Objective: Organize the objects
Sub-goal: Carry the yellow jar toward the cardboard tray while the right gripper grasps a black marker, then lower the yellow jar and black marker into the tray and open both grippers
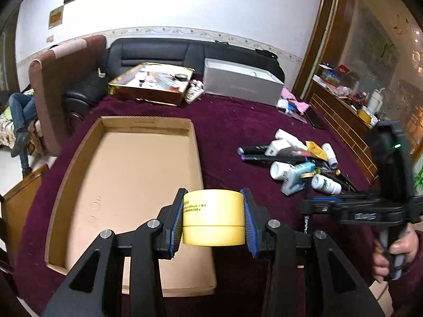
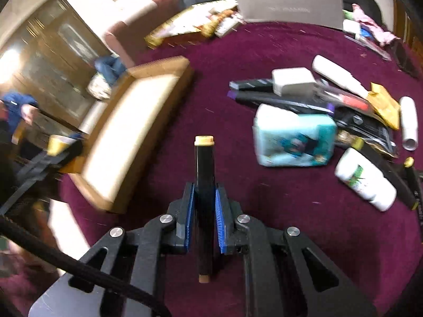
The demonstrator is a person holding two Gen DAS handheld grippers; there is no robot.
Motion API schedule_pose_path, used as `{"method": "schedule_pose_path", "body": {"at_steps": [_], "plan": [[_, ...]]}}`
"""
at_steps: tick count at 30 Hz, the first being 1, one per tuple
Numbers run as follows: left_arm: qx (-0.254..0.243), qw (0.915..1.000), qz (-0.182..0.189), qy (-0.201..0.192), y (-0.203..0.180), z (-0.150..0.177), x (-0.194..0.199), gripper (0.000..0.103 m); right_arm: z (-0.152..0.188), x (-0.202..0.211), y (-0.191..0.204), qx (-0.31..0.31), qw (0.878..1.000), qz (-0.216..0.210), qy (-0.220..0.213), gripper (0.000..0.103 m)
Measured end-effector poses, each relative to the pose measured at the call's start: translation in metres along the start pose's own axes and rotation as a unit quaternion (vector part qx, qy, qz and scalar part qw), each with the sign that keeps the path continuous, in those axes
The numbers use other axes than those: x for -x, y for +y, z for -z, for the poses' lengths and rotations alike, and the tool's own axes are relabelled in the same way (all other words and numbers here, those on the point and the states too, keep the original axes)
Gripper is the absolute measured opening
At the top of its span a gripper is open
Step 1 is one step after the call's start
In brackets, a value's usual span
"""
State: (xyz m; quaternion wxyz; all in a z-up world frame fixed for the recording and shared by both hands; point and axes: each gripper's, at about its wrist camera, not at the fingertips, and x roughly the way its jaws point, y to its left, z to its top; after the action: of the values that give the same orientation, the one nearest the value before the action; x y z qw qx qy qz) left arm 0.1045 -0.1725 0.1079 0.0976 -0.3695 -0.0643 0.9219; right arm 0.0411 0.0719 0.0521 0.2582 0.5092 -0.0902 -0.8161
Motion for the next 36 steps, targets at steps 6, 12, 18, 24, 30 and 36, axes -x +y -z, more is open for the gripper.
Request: {"method": "schedule_pose_path", "body": {"at_steps": [6, 12, 18, 24, 30, 36], "plan": [[0.000, 0.9995, -0.031, -0.013, 0.025, -0.024, 0.009, 0.035, -0.032, 0.000, 0.047, 0.010, 0.997, -0.078, -0.009, 0.013], [0.014, 0.9981, -0.059, 0.011, 0.062, -0.052, -0.034, 0.035, -0.082, -0.051, 0.094, 0.032, 0.997, -0.067, 0.001, 0.013], [0.032, 0.9953, -0.080, 0.044, 0.088, -0.060, -0.091, 0.035, -0.117, -0.111, 0.085, 0.004, 1.000, -0.023, 0.017, 0.014], [0.046, 0.9916, -0.098, 0.069, 0.102, -0.063, -0.135, 0.034, -0.144, -0.150, 0.068, -0.028, 0.999, 0.005, 0.042, 0.013], [0.046, 0.9881, -0.127, 0.074, 0.105, -0.063, -0.153, 0.034, -0.151, -0.170, 0.056, -0.047, 0.997, 0.030, 0.049, 0.013], [0.004, 0.9792, -0.190, 0.072, 0.092, -0.066, -0.164, 0.039, -0.149, -0.163, 0.057, -0.043, 0.998, 0.037, 0.024, 0.016]]}}
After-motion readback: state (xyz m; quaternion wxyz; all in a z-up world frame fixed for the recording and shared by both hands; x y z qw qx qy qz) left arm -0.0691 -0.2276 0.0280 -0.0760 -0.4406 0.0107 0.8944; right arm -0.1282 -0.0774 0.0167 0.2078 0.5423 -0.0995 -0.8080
